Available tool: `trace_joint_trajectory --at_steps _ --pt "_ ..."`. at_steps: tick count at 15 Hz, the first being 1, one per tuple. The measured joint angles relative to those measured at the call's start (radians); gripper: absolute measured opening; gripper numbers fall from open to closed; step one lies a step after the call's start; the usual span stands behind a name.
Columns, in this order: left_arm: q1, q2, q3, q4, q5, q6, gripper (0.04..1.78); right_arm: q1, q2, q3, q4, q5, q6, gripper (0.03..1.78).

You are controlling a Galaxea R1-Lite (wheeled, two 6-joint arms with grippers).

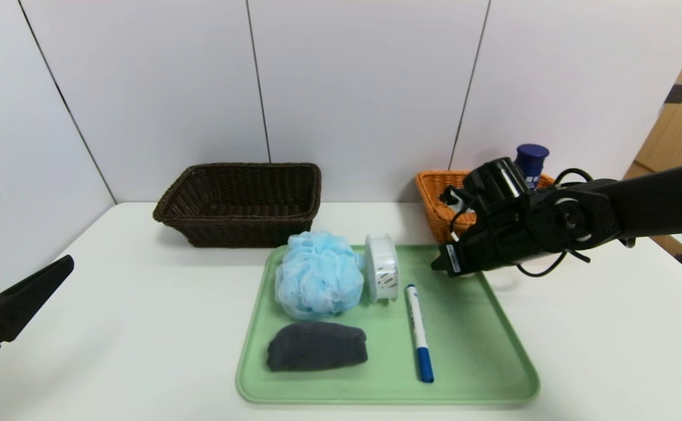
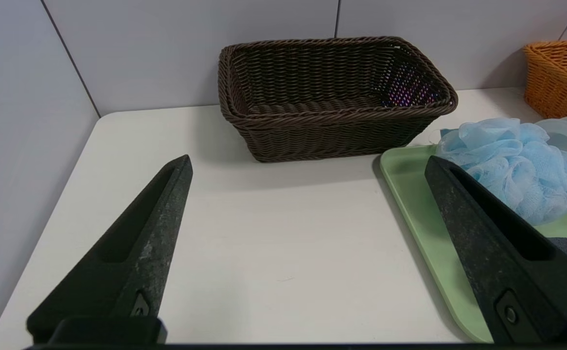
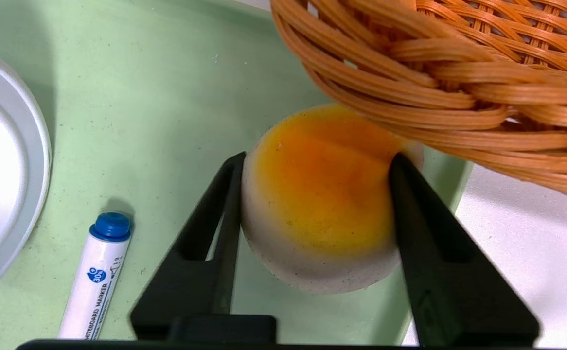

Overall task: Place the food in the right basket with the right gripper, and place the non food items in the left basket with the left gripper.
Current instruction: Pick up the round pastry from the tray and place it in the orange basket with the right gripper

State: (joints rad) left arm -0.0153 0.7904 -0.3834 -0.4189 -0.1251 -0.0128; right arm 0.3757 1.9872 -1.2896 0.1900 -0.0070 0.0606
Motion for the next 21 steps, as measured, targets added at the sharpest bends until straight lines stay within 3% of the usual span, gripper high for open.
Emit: trace_joint_trajectory --at_steps 2,3,4,11,15,17,21 --pt "0.0 0.0 0.0 0.001 0.0 0.001 1.69 0.0 0.0 0.002 0.001 -0.001 0.001 0.66" --pt "0.0 0.0 0.001 0.001 0.0 0.0 1.69 0.0 0.0 0.002 0.001 -0.001 0.001 0.26" --pt "0.0 0.0 0.002 0.001 0.0 0.0 1.69 0.0 -0.002 0.003 0.001 -0.001 0.002 0.1" --pt "0.0 -0.002 0.008 0.003 0.0 0.0 1.69 0.022 -0.11 0.03 0.0 0.011 0.01 0.1" --pt "0.0 -0.003 0.009 0.003 0.0 -0.002 1.69 0.043 -0.236 -0.03 -0.099 0.08 0.025 0.1" --pt "0.0 -0.004 0.011 0.003 -0.001 -0.004 1.69 -0.009 -0.248 -0.101 -0.144 0.085 0.0 0.1" --pt "0.0 -0.004 0.012 0.003 -0.002 -0.004 1.69 -0.105 -0.161 -0.251 -0.112 0.074 -0.054 0.1"
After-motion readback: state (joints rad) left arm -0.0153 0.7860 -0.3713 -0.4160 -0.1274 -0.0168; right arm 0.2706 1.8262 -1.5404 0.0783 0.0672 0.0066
